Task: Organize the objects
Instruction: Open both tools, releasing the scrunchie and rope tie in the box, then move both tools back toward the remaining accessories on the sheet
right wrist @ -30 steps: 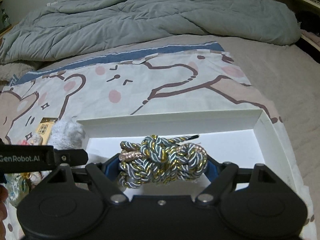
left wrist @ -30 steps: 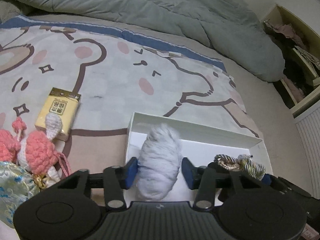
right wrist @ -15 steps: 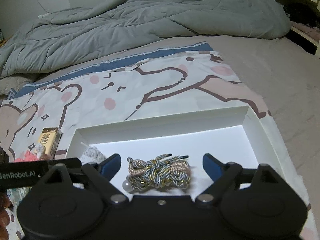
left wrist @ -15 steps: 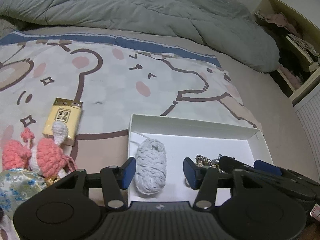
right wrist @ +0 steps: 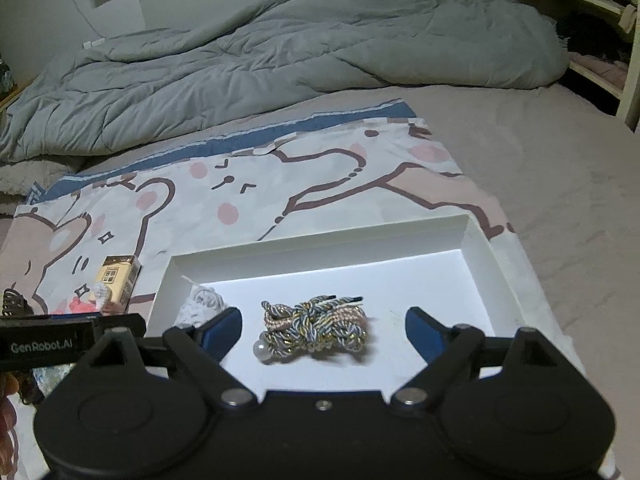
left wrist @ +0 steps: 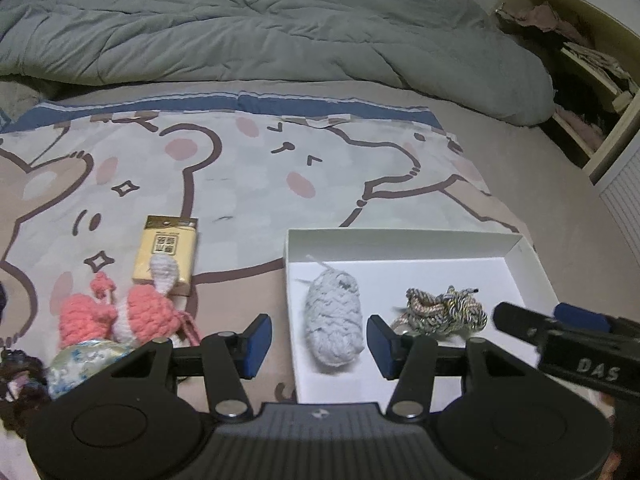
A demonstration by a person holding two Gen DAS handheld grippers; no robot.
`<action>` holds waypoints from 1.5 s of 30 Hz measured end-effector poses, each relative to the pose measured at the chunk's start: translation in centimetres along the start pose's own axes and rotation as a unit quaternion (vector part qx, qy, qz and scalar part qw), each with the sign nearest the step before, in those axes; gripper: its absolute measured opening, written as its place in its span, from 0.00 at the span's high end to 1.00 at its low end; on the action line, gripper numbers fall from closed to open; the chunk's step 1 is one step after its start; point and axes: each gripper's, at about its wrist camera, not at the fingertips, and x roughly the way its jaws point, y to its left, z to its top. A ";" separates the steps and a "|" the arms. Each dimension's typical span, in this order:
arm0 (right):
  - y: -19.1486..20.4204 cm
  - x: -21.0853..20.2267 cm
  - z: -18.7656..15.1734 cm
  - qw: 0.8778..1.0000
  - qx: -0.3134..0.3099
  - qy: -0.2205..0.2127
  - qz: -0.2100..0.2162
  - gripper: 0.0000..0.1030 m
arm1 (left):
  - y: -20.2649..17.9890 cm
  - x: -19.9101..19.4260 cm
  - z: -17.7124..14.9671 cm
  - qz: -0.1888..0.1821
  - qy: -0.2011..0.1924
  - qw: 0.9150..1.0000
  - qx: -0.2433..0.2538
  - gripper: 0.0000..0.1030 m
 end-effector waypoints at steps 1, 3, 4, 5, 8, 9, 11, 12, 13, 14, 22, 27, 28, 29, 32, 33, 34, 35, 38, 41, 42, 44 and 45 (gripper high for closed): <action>-0.1 -0.4 -0.1 1.000 0.001 -0.002 0.000 0.13 | 0.0 -0.2 -0.2 0.001 0.001 1.000 0.004 0.42; -0.2 -1.2 -0.3 1.000 0.003 -0.010 -0.001 0.13 | 0.1 -0.6 -0.4 0.008 0.001 1.000 0.012 0.39; -0.2 -1.6 -0.4 1.000 0.004 -0.013 -0.001 0.13 | 0.1 -0.9 -0.5 0.011 0.000 1.000 0.016 0.39; -0.3 -2.0 -0.6 1.000 0.005 -0.017 0.001 0.13 | 0.1 -1.1 -0.6 0.014 0.000 1.000 0.019 0.38; -0.3 -3.0 -0.9 1.000 0.010 -0.021 0.002 0.13 | 0.4 -1.8 -1.0 0.018 -0.001 1.000 0.022 0.33; -0.3 -3.3 -1.1 1.000 0.009 -0.022 0.001 0.13 | 0.5 -2.1 -1.1 0.019 -0.002 1.000 0.024 0.31; -0.2 -3.9 -1.3 1.000 0.008 -0.025 0.001 0.13 | 0.5 -2.7 -1.4 0.024 -0.006 0.999 0.031 0.28; -0.1 -4.2 -1.5 1.000 0.008 -0.025 0.000 0.12 | 0.5 -2.9 -1.5 0.027 -0.009 0.999 0.034 0.25; 0.0 -4.5 -1.7 1.000 0.007 -0.027 -0.002 0.12 | 0.6 -3.2 -1.6 0.029 -0.012 0.999 0.036 0.21; 0.0 -4.7 -1.8 1.000 0.005 -0.028 -0.003 0.10 | 0.6 -3.5 -1.7 0.030 -0.015 0.999 0.037 0.20; -0.3 -6.8 -2.9 0.999 0.003 -0.039 -0.010 0.05 | 1.1 -5.5 -2.5 0.045 -0.038 0.997 0.041 0.02; -1.0 -7.6 -3.6 0.999 0.009 -0.042 -0.023 0.02 | 1.3 -6.1 -2.8 0.053 -0.041 0.996 0.059 0.00; -1.1 -7.7 -3.8 0.999 0.009 -0.043 -0.025 0.01 | 1.4 -6.3 -2.9 0.056 -0.044 0.995 0.063 0.00; -1.2 -7.8 -3.9 0.999 0.008 -0.044 -0.026 0.00 | 1.4 -6.5 -3.0 0.058 -0.048 0.995 0.067 0.00; -1.5 -8.1 -4.4 0.998 0.012 -0.050 -0.030 0.00 | 1.5 -7.0 -3.2 0.058 -0.055 0.994 0.071 0.00; -1.7 -8.1 -4.5 0.998 0.014 -0.050 -0.031 0.00 | 1.6 -7.1 -3.2 0.058 -0.056 0.994 0.071 0.00; -1.7 -8.2 -4.5 0.998 0.014 -0.051 -0.032 0.00 | 1.6 -7.2 -3.3 0.059 -0.056 0.994 0.070 0.00; -1.8 -8.2 -4.6 0.998 0.014 -0.053 -0.033 0.00 | 1.7 -7.3 -3.3 0.059 -0.056 0.994 0.070 0.00; -1.7 -8.4 -4.7 0.998 0.014 -0.056 -0.036 0.00 | 1.8 -7.5 -3.4 0.062 -0.057 0.994 0.068 0.00; -1.6 -8.3 -4.7 0.998 0.016 -0.057 -0.036 0.00 | 2.1 -7.7 -3.4 0.064 -0.060 0.994 0.065 0.00; -1.6 -8.3 -4.7 0.998 0.016 -0.057 -0.034 0.00 | 2.2 -7.8 -3.4 0.065 -0.062 0.994 0.063 0.00; -1.4 -8.1 -4.7 0.997 0.020 -0.060 -0.035 0.00 | 2.6 -7.8 -3.3 0.068 -0.064 0.994 0.059 0.00; -1.4 -8.0 -4.6 0.997 0.023 -0.063 -0.034 0.00 | 2.9 -7.9 -3.3 0.070 -0.066 0.994 0.056 0.00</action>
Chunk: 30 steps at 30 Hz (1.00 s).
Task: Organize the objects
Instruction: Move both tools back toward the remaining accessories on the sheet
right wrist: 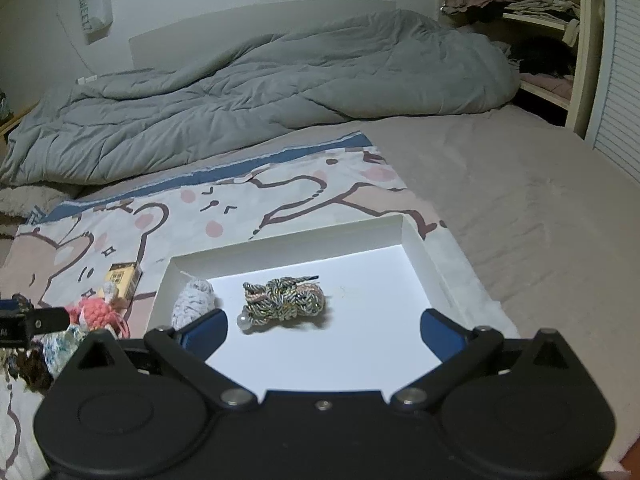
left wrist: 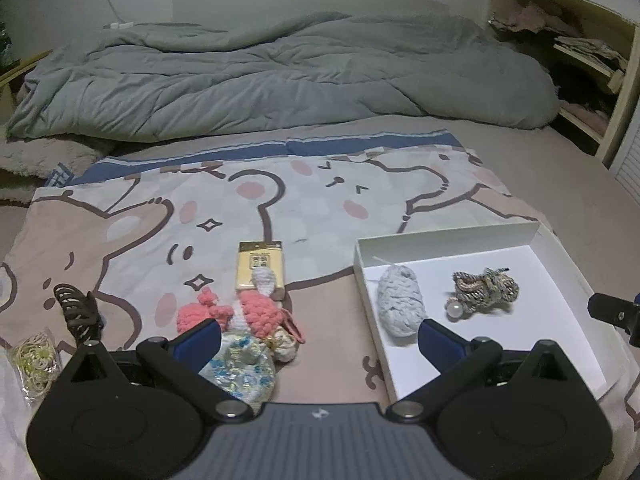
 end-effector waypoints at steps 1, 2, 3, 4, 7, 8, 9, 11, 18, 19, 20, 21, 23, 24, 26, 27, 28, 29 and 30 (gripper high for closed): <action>0.2 0.1 0.0 1.000 0.003 -0.002 0.001 0.00 | 0.3 0.0 0.0 0.002 -0.001 1.000 -0.002 0.00; 0.4 0.2 0.0 1.000 0.006 -0.004 0.002 0.00 | 0.6 0.0 0.0 0.004 -0.002 1.000 -0.004 0.00; 0.7 0.3 0.0 1.000 0.007 -0.004 0.003 0.00 | 1.0 -0.1 0.0 0.005 -0.003 1.000 -0.005 0.00; 1.0 0.4 0.1 1.000 0.008 -0.004 0.005 0.00 | 1.5 -0.1 0.0 0.007 -0.005 1.000 -0.007 0.00; 2.1 0.6 0.3 1.000 0.009 -0.005 0.016 0.00 | 3.0 -0.4 -0.1 0.014 -0.010 1.000 -0.012 0.00; 2.5 0.7 0.3 1.000 0.009 -0.004 0.022 0.00 | 3.5 -0.5 -0.1 0.017 -0.012 1.000 -0.014 0.00; 3.0 0.7 0.3 1.000 0.007 -0.004 0.025 0.00 | 4.2 -0.6 -0.1 0.020 -0.015 1.000 -0.017 0.00; 3.8 0.9 0.4 1.000 0.000 -0.003 0.030 0.00 | 5.5 -0.9 -0.1 0.028 -0.019 0.999 -0.024 0.00; 7.3 1.6 0.9 0.999 -0.010 0.001 0.054 0.00 | 10.1 -1.6 -0.6 0.053 -0.025 0.997 -0.049 0.00; 7.8 1.7 0.9 0.998 -0.014 0.001 0.057 0.00 | 10.8 -1.7 -0.7 0.059 -0.025 0.997 -0.049 0.00; 8.5 1.8 0.9 0.998 -0.019 0.002 0.061 0.00 | 11.3 -1.9 -0.8 0.063 -0.025 0.996 -0.049 0.00; 9.1 2.0 0.9 0.998 -0.024 0.003 0.064 0.00 | 11.9 -2.0 -0.9 0.068 -0.026 0.996 -0.048 0.00; 10.3 2.3 0.9 0.997 -0.033 0.006 0.069 0.00 | 13.1 -2.2 -1.1 0.080 -0.028 0.995 -0.049 0.00; 11.0 2.4 0.9 0.997 -0.037 0.007 0.072 0.00 | 13.8 -2.3 -1.3 0.086 -0.028 0.995 -0.050 0.00; 12.2 2.7 0.8 0.996 -0.045 0.008 0.079 0.00 | 15.0 -2.5 -1.6 0.094 -0.028 0.994 -0.056 0.00; 12.8 2.9 0.7 0.995 -0.048 0.009 0.083 0.00 | 15.6 -2.6 -1.7 0.098 -0.027 0.993 -0.059 0.00; 13.4 3.0 0.6 0.995 -0.049 0.009 0.087 0.00 | 16.2 -2.6 -1.9 0.103 -0.028 0.992 -0.062 0.00; 13.9 3.3 0.5 0.994 -0.049 0.011 0.093 0.00 | 16.6 -2.7 -2.0 0.108 -0.028 0.992 -0.063 0.00; 14.5 3.5 0.4 0.994 -0.051 0.015 0.099 0.00 | 17.1 -2.7 -2.2 0.113 -0.029 0.991 -0.064 0.00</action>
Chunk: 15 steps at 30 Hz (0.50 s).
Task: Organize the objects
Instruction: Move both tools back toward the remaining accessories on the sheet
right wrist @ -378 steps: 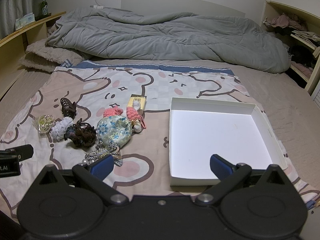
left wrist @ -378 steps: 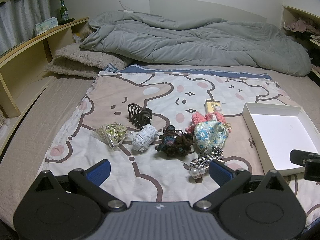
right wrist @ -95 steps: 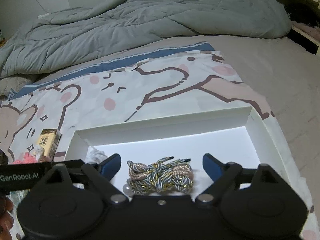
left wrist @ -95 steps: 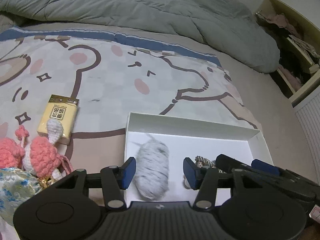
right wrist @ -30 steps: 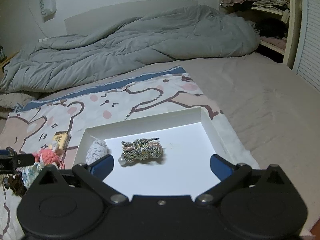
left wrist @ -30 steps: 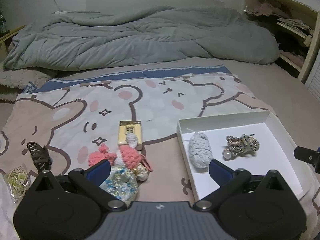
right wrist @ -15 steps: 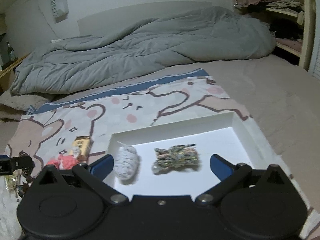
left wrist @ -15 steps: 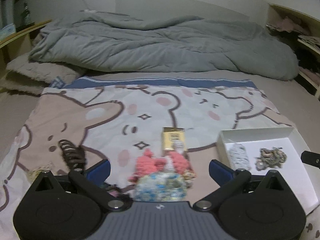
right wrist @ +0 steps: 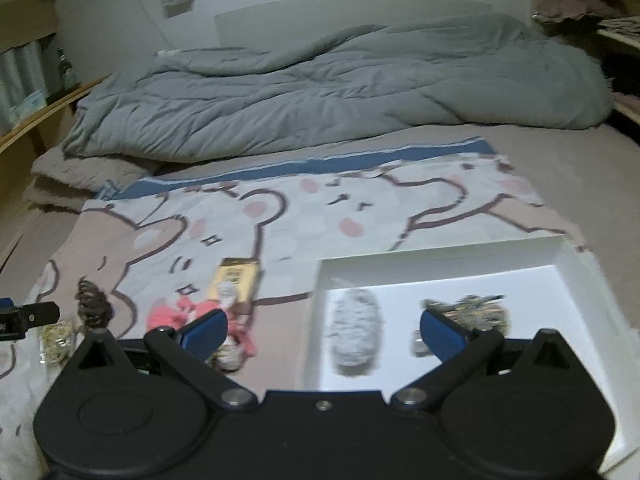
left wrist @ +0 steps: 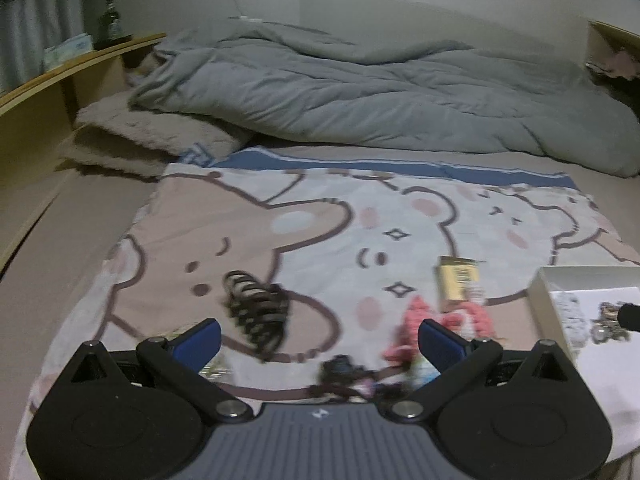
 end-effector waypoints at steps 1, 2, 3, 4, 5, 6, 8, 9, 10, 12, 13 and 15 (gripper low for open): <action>0.5 0.3 -0.1 1.000 -0.003 0.003 0.005 0.00 | 0.5 0.0 -0.1 0.005 -0.001 1.000 -0.001 0.00; 1.1 0.7 -0.2 1.000 -0.010 0.006 0.008 0.00 | 1.0 0.1 -0.2 0.008 -0.001 1.000 -0.002 0.00; 1.7 1.0 -0.3 1.000 -0.017 0.009 0.011 0.00 | 1.5 0.1 -0.3 0.012 -0.001 1.000 -0.003 0.00; 2.3 1.3 -0.4 1.000 -0.025 0.011 0.013 0.00 | 2.0 0.2 -0.3 0.014 0.000 1.000 -0.006 0.00; 2.9 1.6 -0.5 0.999 -0.031 0.013 0.016 0.00 | 2.4 0.3 -0.4 0.016 0.000 1.000 -0.008 0.00; 3.5 1.9 -0.5 0.999 -0.036 0.015 0.020 0.00 | 2.9 0.4 -0.4 0.018 0.000 1.000 -0.010 0.00; 4.5 2.3 -0.7 0.999 -0.041 0.019 0.030 0.00 | 3.6 0.5 -0.5 0.022 -0.003 1.000 -0.015 0.00; 5.1 2.6 -0.8 0.998 -0.043 0.021 0.036 0.00 | 4.0 0.5 -0.5 0.023 -0.004 1.000 -0.017 0.00; 5.6 2.8 -0.9 0.998 -0.046 0.022 0.040 0.00 | 4.3 0.6 -0.5 0.023 -0.005 1.000 -0.020 0.00; 6.6 3.1 -1.1 0.997 -0.055 0.026 0.047 0.00 | 4.9 0.7 -0.7 0.025 -0.007 0.999 -0.024 0.00; 7.1 3.3 -1.1 0.997 -0.060 0.026 0.050 0.00 | 5.3 0.8 -0.7 0.026 -0.007 0.999 -0.026 0.00; 8.0 3.6 -1.2 0.996 -0.068 0.026 0.057 0.00 | 5.9 1.1 -0.8 0.028 -0.007 0.999 -0.032 0.00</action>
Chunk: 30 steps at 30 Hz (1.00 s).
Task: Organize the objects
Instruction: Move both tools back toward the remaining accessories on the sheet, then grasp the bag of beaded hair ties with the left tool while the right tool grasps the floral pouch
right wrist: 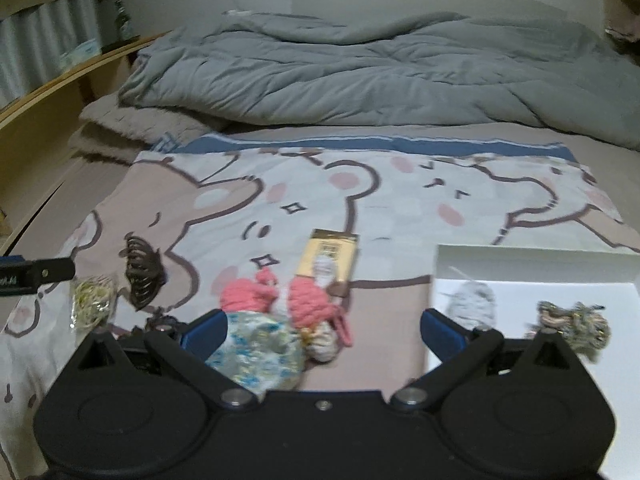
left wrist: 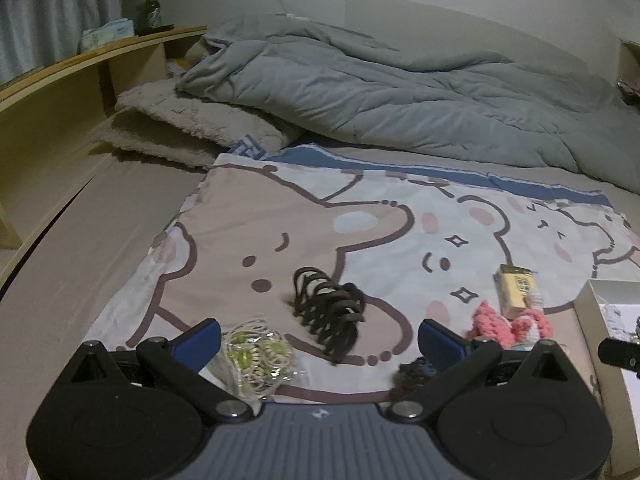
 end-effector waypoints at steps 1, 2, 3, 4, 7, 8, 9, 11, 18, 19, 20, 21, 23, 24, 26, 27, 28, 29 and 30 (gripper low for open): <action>0.4 0.1 0.0 1.000 -0.003 0.000 0.003 0.00 | 0.2 0.1 -0.1 0.001 0.000 1.000 -0.003 0.00; 0.7 0.3 0.0 1.000 -0.006 0.000 0.007 0.00 | 0.6 0.3 -0.2 0.004 0.003 1.000 -0.010 0.00; 1.1 0.4 -0.1 1.000 -0.008 -0.001 0.011 0.00 | 0.9 0.6 -0.2 0.005 0.007 1.000 -0.017 0.00; 1.4 0.6 -0.1 1.000 -0.010 -0.001 0.016 0.00 | 1.3 0.9 -0.3 0.005 0.011 1.000 -0.023 0.00; 2.3 1.3 -0.2 1.000 -0.010 -0.001 0.028 0.00 | 2.2 1.8 -0.3 0.013 0.028 0.999 -0.043 0.00; 2.5 1.5 -0.3 0.999 -0.010 0.000 0.031 0.00 | 2.6 2.1 -0.4 0.016 0.034 0.998 -0.049 0.00; 2.8 1.8 -0.4 0.999 -0.011 0.002 0.034 0.00 | 3.0 2.4 -0.4 0.018 0.040 0.997 -0.055 0.00; 3.2 2.3 -0.6 0.999 -0.016 0.004 0.036 0.00 | 3.6 3.0 -0.6 0.023 0.048 0.997 -0.064 0.00; 4.3 3.7 -1.6 0.998 -0.044 0.014 0.042 0.00 | 5.8 5.1 -0.9 0.022 0.075 0.991 -0.111 0.00; 4.3 3.9 -1.7 0.998 -0.047 0.017 0.043 0.00 | 6.0 5.5 -0.9 0.026 0.079 0.989 -0.119 0.00; 4.3 4.1 -1.9 0.998 -0.050 0.022 0.044 0.00 | 6.2 5.8 -0.9 0.030 0.082 0.988 -0.128 0.00; 4.2 4.3 -2.0 0.997 -0.052 0.027 0.043 0.00 | 6.2 6.1 -0.9 0.031 0.085 0.987 -0.135 0.00; 4.1 4.9 -2.3 0.997 -0.056 0.038 0.045 0.00 | 6.5 6.9 -0.9 0.029 0.096 0.983 -0.153 0.00; 4.0 5.1 -2.5 0.996 -0.058 0.041 0.047 0.00 | 6.5 7.2 -0.9 0.029 0.099 0.982 -0.161 0.00; 4.0 5.5 -2.7 0.995 -0.070 0.046 0.054 0.00 | 6.5 7.9 -1.1 0.030 0.103 0.979 -0.176 0.00; 4.1 5.6 -2.9 0.994 -0.080 0.048 0.057 0.00 | 6.4 8.3 -1.2 0.030 0.108 0.977 -0.180 0.00; 4.1 5.7 -3.1 0.993 -0.090 0.049 0.059 0.00 | 6.3 8.6 -1.2 0.030 0.111 0.977 -0.181 0.00; 4.3 5.9 -3.2 0.991 -0.103 0.051 0.062 0.00 | 6.2 8.9 -1.2 0.032 0.113 0.976 -0.181 0.00; 4.4 6.0 -3.4 0.990 -0.117 0.052 0.064 0.00 | 6.1 9.3 -1.2 0.035 0.114 0.976 -0.180 0.00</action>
